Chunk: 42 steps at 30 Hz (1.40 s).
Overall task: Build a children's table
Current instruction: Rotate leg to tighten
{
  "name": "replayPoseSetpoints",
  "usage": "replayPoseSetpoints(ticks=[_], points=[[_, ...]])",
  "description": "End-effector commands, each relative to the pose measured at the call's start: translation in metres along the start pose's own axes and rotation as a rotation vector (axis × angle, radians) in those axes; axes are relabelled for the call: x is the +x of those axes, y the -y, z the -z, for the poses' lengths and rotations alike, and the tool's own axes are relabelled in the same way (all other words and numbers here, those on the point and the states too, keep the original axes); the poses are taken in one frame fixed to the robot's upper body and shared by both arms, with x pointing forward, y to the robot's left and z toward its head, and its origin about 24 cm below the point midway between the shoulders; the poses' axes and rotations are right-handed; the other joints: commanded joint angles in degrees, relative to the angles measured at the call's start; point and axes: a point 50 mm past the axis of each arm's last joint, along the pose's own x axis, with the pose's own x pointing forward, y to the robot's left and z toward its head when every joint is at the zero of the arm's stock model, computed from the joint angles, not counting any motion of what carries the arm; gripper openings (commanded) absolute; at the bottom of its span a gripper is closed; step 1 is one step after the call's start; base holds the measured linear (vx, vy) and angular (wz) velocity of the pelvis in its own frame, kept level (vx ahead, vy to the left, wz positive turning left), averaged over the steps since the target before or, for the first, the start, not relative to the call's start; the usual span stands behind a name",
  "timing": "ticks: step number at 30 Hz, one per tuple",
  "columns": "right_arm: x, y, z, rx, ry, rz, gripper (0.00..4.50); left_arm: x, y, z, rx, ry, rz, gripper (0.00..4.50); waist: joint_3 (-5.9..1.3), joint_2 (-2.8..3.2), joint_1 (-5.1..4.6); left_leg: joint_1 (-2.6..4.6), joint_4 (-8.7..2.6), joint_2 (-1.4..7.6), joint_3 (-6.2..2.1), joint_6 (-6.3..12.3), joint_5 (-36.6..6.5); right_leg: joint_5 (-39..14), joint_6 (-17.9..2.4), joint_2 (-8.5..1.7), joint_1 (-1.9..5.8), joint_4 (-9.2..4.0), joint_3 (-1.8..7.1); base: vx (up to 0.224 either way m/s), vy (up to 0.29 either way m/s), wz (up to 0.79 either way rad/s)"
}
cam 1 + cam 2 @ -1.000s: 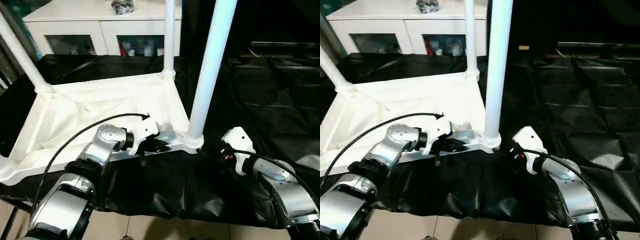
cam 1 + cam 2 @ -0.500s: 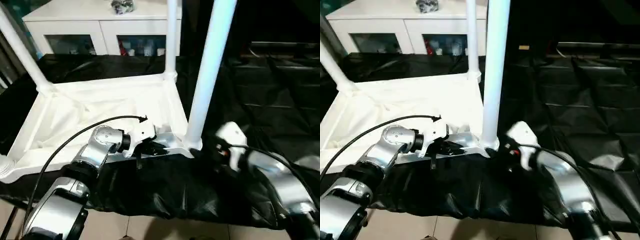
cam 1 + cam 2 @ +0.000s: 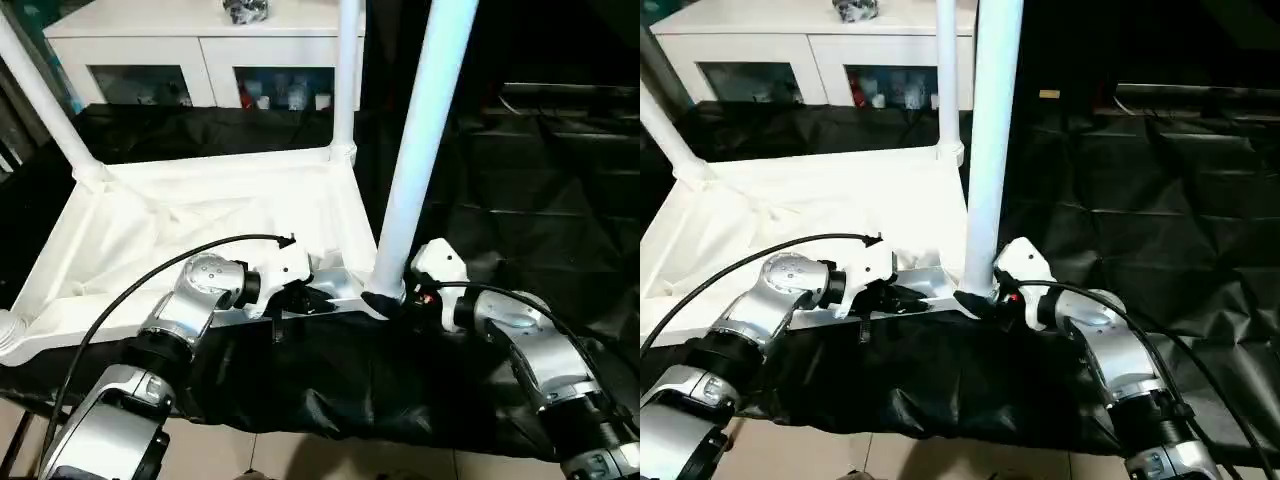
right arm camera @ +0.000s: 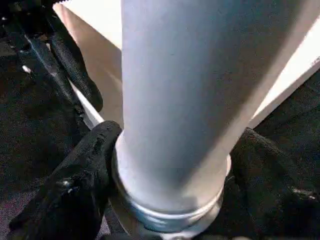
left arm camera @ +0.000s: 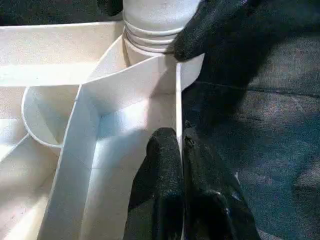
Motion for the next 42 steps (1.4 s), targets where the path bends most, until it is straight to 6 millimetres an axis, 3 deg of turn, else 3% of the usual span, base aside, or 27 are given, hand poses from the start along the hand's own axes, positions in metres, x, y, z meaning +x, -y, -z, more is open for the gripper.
replayPoseSetpoints(ticks=[1,6,14,18,20,21,23,25,26,28,35,36,38,42], points=[[-0.001,0.005,-0.002,-0.008,0.0,0.016,3.14,0.002,0.012,0.016,-0.056,-0.036,0.066,0.0,-3.8,-1.18,0.48,0.06,-3.62,3.1,-0.89,5.75,-5.5,-6.2,-15.2,-4.97,3.45,-3.19,2.48,0.0,0.0,0.0],[0.002,0.003,0.0,-0.006,0.008,-0.003,2.82,-0.002,0.012,0.017,-0.059,-0.039,0.061,0.0,-3.78,-1.29,0.52,0.06,-3.62,3.11,-0.91,5.79,-5.5,-6.6,-15.3,-5.01,3.51,-3.2,2.47,0.0,0.0,0.0],[0.011,-0.005,0.006,0.021,0.005,0.034,2.76,0.001,0.003,0.012,-0.066,-0.036,-0.051,0.0,-3.59,-1.15,0.35,0.23,-3.77,3.11,-0.95,4.96,-6.8,-8.6,-15.2,-4.98,3.29,-3.45,2.46,0.0,0.0,0.0],[0.034,-0.028,0.016,0.121,0.007,0.244,2.75,0.031,0.003,-0.002,-0.087,0.007,-0.184,0.0,-3.23,-0.98,0.2,0.55,-4.25,3.2,-1.01,2.72,-9.5,-14.2,-13.5,-4.92,2.87,-4.23,2.56,0.0,0.0,0.0],[0.041,-0.036,0.016,0.143,0.008,0.284,2.75,0.04,0.006,-0.006,-0.095,0.023,-0.198,0.0,-3.15,-1.24,0.08,0.69,-4.47,3.05,-1.13,1.62,-11.2,-17.4,-12.4,-4.93,2.87,-4.51,2.56,0.0,0.0,0.0],[0.056,-0.049,0.011,0.174,0.026,0.317,2.75,0.056,0.011,-0.013,-0.109,0.046,-0.211,0.0,-2.69,-0.97,-0.1,0.99,-4.79,3.04,-1.17,0.8,-14.2,-21.4,-11.3,-4.97,2.46,-5.13,2.7,0.0,0.0,0.0],[0.061,-0.054,0.007,0.146,0.041,0.253,2.75,0.06,0.013,-0.015,-0.11,0.051,-0.206,0.0,-2.42,-1.09,-0.32,1.42,-4.97,2.86,-1.35,0.19,-17.7,-26.1,-10.1,-4.96,2.35,-5.5,2.57,0.0,0.0,0.0],[0.06,-0.043,-0.002,0.131,0.076,0.282,2.75,0.066,0.017,-0.018,-0.095,0.054,-0.17,0.0,-2.62,-1.09,-0.36,1.72,-4.9,2.73,-1.53,0.39,-19.4,-29.7,-8.3,-5.15,2.23,-5.95,2.86,0.0,0.0,0.0],[0.06,-0.043,-0.002,0.131,0.076,0.282,2.75,0.066,0.017,-0.018,-0.095,0.054,-0.17,0.0,-2.68,-0.44,-0.3,1.6,-4.98,2.71,-1.61,0.41,-19.0,-29.4,-8.2,-5.19,2.33,-5.89,2.91,0.0,0.0,0.0],[0.054,-0.034,-0.007,0.19,0.117,0.305,3.44,0.065,0.016,-0.018,-0.084,0.051,-0.156,0.0,-2.77,-0.71,-0.38,1.37,-5.07,2.8,-1.57,0.68,-18.6,-27.9,-7.9,-5.05,2.33,-5.88,2.93,0.0,0.0,0.0],[0.029,-0.017,-0.002,0.109,0.088,0.197,3.58,0.043,0.013,-0.013,-0.039,0.057,-0.082,0.0,-3.3,-0.73,-0.03,0.78,-4.69,2.85,-1.17,2.8,-13.1,-16.5,-11.5,-5.03,3.04,-4.86,2.99,0.0,0.0,0.0],[0.015,-0.009,0.003,0.047,0.051,0.11,3.58,0.029,0.012,-0.007,-0.024,0.041,-0.04,0.0,-3.41,-0.72,0.16,0.67,-4.55,2.74,-1.23,3.25,-12.5,-16.6,-11.6,-5.17,3.29,-4.74,2.87,0.0,0.0,0.0],[0.012,-0.007,0.004,0.034,0.045,0.085,3.58,0.026,0.012,-0.006,-0.023,0.036,-0.034,0.0,-3.46,-0.81,0.23,0.52,-4.3,2.76,-1.05,4.34,-10.8,-14.8,-12.1,-5.07,3.34,-4.58,2.9,0.0,0.0,0.0],[-0.004,-0.009,0.002,-0.089,0.043,-0.149,3.58,0.01,0.015,-0.002,-0.028,0.047,0.064,0.0,-3.93,-0.67,0.59,0.25,-3.97,3.14,-1.01,5.89,-7.2,-8.6,-14.0,-5.06,3.61,-3.76,2.67,0.0,0.0,0.0]])
